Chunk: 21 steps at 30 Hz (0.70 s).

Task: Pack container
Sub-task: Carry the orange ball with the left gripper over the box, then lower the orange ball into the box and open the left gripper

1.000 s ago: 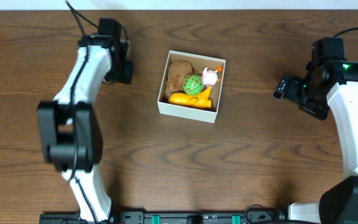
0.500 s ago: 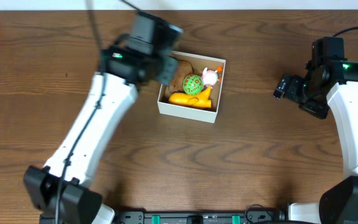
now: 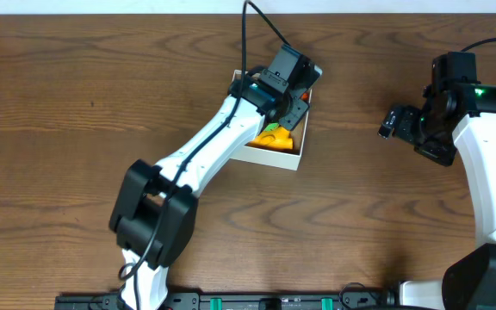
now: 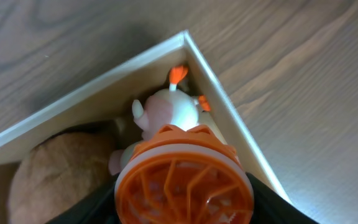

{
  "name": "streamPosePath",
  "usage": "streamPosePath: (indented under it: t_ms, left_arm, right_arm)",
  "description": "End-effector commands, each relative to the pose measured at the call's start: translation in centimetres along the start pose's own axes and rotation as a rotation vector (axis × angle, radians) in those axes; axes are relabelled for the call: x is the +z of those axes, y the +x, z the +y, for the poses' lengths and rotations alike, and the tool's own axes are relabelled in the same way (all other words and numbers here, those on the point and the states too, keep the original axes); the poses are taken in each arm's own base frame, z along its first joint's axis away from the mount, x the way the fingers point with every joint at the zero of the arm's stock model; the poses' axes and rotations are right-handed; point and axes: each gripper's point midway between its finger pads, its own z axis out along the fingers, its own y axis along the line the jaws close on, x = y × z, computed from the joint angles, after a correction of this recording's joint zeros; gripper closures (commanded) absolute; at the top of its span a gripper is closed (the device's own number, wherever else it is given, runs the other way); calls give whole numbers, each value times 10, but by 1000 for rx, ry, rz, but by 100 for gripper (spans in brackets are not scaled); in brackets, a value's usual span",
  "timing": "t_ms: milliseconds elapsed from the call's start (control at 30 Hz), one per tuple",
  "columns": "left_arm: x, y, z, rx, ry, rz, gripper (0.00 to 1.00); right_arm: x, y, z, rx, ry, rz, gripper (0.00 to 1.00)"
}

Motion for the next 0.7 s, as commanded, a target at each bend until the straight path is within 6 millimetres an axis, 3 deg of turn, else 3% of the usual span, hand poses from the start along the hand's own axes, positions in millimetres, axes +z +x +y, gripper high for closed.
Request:
streamPosePath:
  t_ms: [0, 133, 367, 467, 567, 667]
  left_arm:
    - [-2, -1, 10, 44, -42, -3, 36]
    - [-32, -9, 35, 45, -190, -22, 16]
    - [-123, -26, 42, 37, -244, -131, 1]
    - [-168, -21, 49, -13, -271, -166, 2]
    - [-212, -7, 69, -116, -349, -189, 2]
    - [-259, 17, 87, -230, -411, -208, 2]
  right_arm:
    - [-1, -2, -1, -17, 13, -6, 1]
    - [-1, -2, -1, -17, 12, -7, 1]
    - [-2, -10, 3, -29, -3, -43, 1]
    - [-11, -15, 6, -71, -21, -89, 1]
    - [-32, -24, 13, -151, -67, -182, 1]
    - [-76, -28, 27, -273, -158, -339, 1]
